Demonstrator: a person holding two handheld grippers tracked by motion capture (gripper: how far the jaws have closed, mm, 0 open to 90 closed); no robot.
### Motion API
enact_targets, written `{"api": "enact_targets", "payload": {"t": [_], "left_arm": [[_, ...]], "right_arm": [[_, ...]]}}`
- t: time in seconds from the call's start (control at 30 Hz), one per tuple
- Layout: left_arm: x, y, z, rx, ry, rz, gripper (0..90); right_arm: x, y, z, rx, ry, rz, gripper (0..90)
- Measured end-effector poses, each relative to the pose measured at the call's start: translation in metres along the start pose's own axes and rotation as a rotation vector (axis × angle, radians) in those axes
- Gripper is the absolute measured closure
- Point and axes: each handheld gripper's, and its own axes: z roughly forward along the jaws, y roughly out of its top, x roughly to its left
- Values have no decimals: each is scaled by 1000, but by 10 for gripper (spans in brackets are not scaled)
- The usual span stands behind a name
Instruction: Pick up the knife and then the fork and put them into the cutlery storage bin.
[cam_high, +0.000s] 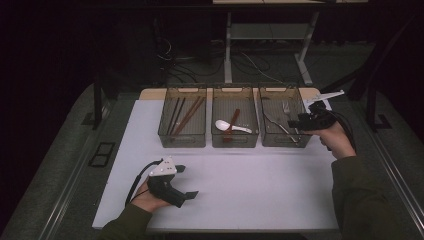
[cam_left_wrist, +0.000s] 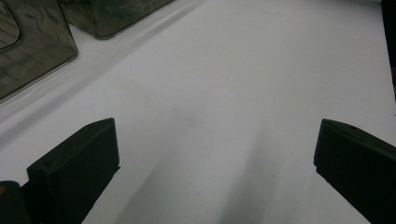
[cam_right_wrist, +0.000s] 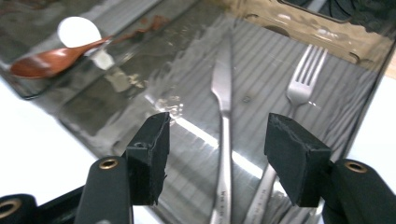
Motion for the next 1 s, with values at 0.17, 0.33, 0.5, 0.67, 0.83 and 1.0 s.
{"api": "enact_targets", "payload": {"t": [0.17,0.33,0.5,0.67,0.83,1.0], "left_arm": [[-1,0,-1,-1,-1,5,0],[-2,0,-1,3,-1,3,0],[-2,-1,-2,5,-3,3,0],[-3,-1,-2,3,-6,2,0],[-4,-1,-3,2,-6,1,0],[-5,-1,-3,1,-12,2,0]], "right_arm": [[12,-5,-10,-34,42,-16,371],[27,-13,-16,-62,81,-35,334],[42,-24,-22,-98,107,-59,292],[55,-34,-28,-118,132,-72,256],[67,-45,-32,-151,150,-82,219],[79,-59,-31,-157,170,-109,200]]}}
